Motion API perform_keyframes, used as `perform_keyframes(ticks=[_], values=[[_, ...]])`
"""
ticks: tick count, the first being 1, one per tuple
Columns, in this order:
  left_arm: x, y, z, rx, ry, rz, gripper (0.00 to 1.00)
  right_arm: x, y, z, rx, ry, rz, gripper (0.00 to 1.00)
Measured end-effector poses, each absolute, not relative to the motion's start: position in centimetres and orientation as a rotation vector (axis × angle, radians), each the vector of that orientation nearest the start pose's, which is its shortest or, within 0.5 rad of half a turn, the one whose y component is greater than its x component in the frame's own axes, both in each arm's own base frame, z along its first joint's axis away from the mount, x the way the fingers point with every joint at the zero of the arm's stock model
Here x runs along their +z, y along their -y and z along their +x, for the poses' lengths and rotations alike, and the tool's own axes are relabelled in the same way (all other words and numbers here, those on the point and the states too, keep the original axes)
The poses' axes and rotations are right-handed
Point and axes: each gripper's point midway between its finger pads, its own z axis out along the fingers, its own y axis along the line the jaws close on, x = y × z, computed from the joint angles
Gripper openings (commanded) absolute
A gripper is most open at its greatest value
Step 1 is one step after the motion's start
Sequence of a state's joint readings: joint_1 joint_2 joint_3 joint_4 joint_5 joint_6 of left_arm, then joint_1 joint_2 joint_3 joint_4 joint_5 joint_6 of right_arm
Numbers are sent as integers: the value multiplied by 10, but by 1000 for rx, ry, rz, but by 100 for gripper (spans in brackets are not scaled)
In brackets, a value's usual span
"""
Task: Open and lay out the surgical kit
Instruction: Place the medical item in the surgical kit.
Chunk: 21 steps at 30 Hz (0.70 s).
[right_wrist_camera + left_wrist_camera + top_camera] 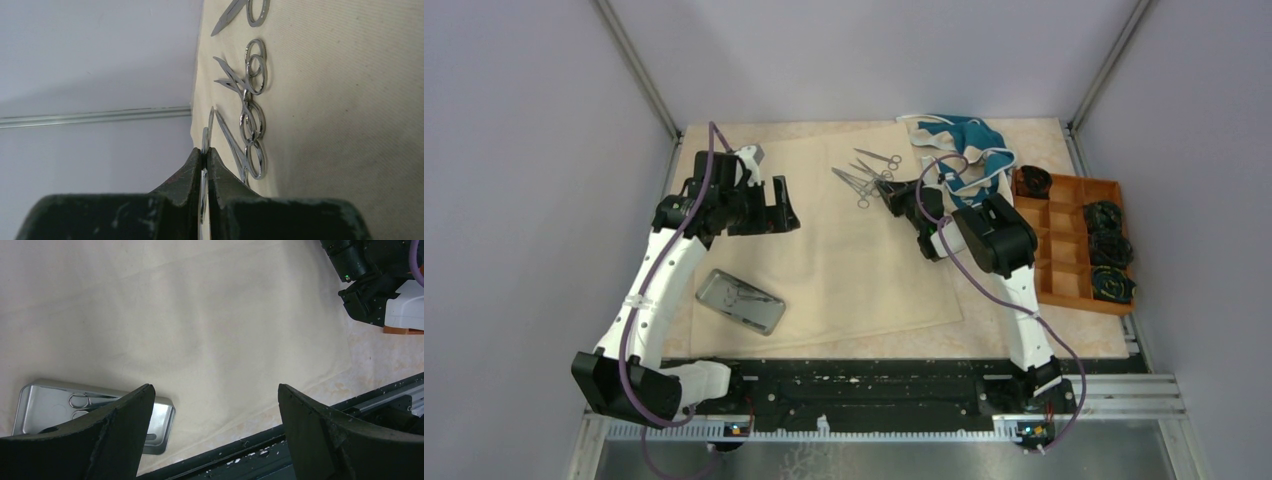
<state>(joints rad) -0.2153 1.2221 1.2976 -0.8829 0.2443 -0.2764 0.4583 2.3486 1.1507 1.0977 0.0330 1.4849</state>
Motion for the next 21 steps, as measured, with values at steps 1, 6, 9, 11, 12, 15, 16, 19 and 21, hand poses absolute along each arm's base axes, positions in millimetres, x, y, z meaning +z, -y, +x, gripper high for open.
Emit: perform_keyframes(ticks=[1, 6, 9, 11, 12, 15, 16, 19, 21], values=[[238, 118, 289, -522, -2410, 47, 98, 65, -297, 522, 1388, -1634, 953, 0], [237, 118, 289, -517, -2410, 54, 98, 63, -298, 521, 1384, -1641, 956, 0], [237, 118, 289, -516, -2409, 59, 98, 60, -299, 520, 1384, -1647, 956, 0], [237, 118, 289, -515, -2409, 59, 98, 58, -299, 520, 1381, -1650, 958, 0], [237, 118, 289, -515, -2409, 59, 98, 57, -299, 520, 1380, -1652, 960, 0], [237, 118, 289, -515, -2410, 59, 99, 56, -299, 520, 1377, -1656, 961, 4], [237, 118, 289, -515, -2409, 59, 98, 56, -299, 520, 1376, -1657, 962, 4], [237, 118, 289, -515, -2410, 59, 98, 53, -299, 519, 1368, -1667, 967, 7], [237, 118, 289, -515, -2409, 59, 98, 51, -299, 519, 1364, -1672, 970, 10]])
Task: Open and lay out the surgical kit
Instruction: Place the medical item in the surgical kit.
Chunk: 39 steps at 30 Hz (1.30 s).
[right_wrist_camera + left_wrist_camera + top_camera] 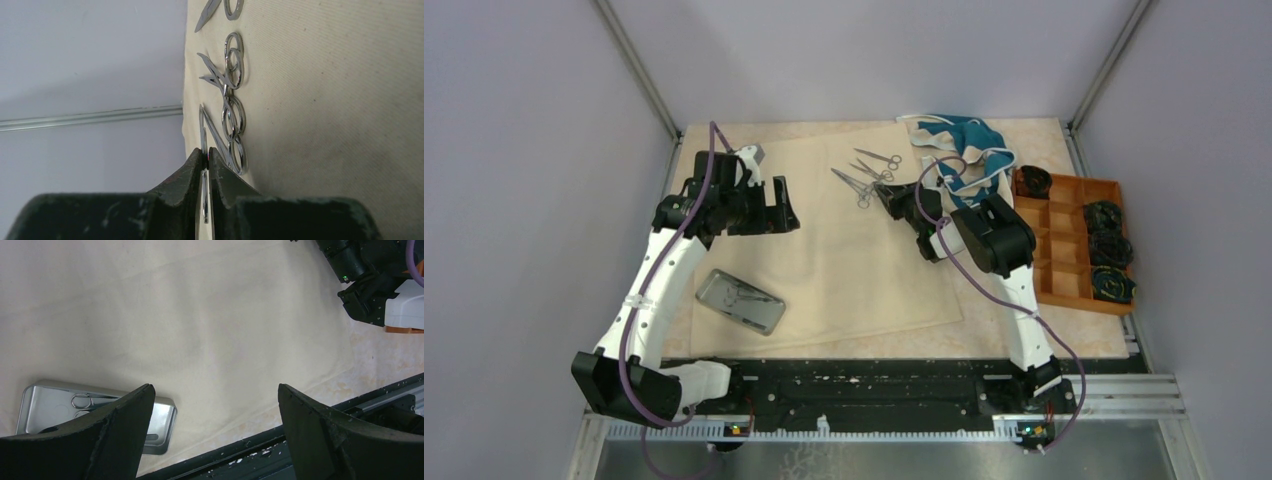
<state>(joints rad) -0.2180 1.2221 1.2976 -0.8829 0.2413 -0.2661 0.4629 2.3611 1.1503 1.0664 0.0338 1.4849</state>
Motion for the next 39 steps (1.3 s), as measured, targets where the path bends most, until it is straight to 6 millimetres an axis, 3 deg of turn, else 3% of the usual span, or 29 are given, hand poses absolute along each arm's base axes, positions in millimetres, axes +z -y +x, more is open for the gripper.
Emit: perform_keyframes(ticks=[14, 28, 39], values=[[237, 118, 289, -515, -2409, 59, 99, 49, -299, 517, 1335, -1689, 954, 20], [237, 119, 289, -515, -2409, 69, 98, 51, -299, 513, 1262, -1771, 925, 47], [241, 115, 288, -491, -2395, 60, 98, 59, -308, 507, 1162, -1975, 891, 65]])
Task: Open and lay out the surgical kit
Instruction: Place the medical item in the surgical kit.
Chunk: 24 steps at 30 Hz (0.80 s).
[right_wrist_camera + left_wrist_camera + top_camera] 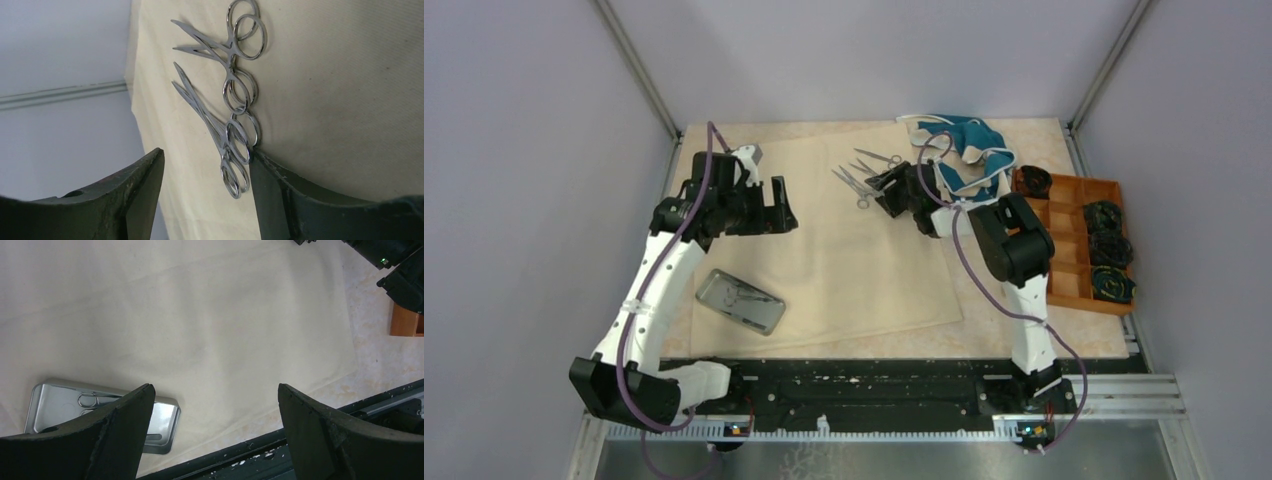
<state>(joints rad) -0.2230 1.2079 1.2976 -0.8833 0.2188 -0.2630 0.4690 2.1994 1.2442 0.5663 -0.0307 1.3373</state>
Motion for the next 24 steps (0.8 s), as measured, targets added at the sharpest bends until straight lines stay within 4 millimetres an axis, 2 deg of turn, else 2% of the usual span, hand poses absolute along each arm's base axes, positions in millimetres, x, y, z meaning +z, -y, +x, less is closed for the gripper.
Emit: perform_keyframes(ticks=[6, 11, 13, 16, 19, 21, 24], values=[[243, 112, 287, -483, -2389, 40, 98, 58, -313, 502, 1052, -2152, 815, 73], [237, 103, 281, -436, -2431, -45, 98, 64, -298, 474, 929, -2304, 693, 74], [229, 94, 275, -386, -2478, -126, 98, 75, -289, 459, 873, -2349, 600, 74], [219, 84, 270, -332, -2514, -223, 99, 104, -272, 432, 803, -2377, 420, 74], [192, 69, 256, -238, -2578, -384, 97, 138, -253, 403, 744, -2351, 230, 75], [174, 61, 243, -190, -2614, -501, 91, 156, -240, 386, 704, -2324, 138, 75], [150, 50, 223, -136, -2645, -722, 76, 175, -219, 360, 639, -2297, 35, 75]])
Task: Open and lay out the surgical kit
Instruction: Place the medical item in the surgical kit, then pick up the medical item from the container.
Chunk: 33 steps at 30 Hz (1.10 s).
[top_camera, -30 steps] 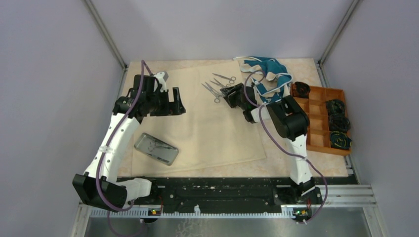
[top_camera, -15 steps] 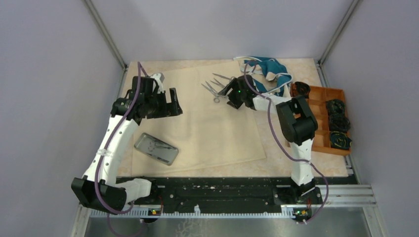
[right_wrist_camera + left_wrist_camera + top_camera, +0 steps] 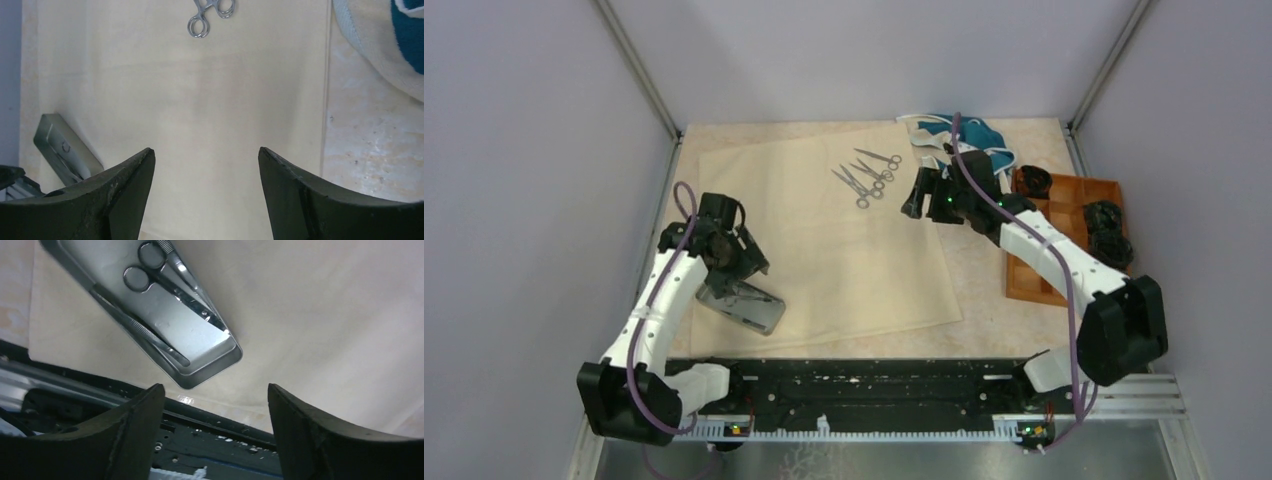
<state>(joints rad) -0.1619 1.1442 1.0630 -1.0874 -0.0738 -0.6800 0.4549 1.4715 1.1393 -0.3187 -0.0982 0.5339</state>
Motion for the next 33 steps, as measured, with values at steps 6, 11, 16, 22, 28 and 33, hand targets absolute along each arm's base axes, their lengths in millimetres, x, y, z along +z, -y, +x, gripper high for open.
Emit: perform_keyframes(ticks=[6, 11, 16, 22, 28, 33], values=[[110, 28, 207, -70, -2617, -1193, 52, 192, -194, 331, 584, -2274, -80, 75], [80, 3, 207, 26, -2521, -1560, 50, 193, -176, 315, 531, -2274, -141, 75], [58, -17, 210, 153, -2468, -1737, 49, 187, -167, 307, 511, -2289, -177, 75], [48, -34, 218, 220, -2429, -1815, 49, 177, -166, 299, 511, -2321, -195, 75], [44, -31, 229, 167, -2410, -1866, 38, 172, -165, 297, 513, -2334, -196, 75], [40, -20, 232, 112, -2400, -1931, 40, 168, -168, 297, 524, -2349, -201, 75]])
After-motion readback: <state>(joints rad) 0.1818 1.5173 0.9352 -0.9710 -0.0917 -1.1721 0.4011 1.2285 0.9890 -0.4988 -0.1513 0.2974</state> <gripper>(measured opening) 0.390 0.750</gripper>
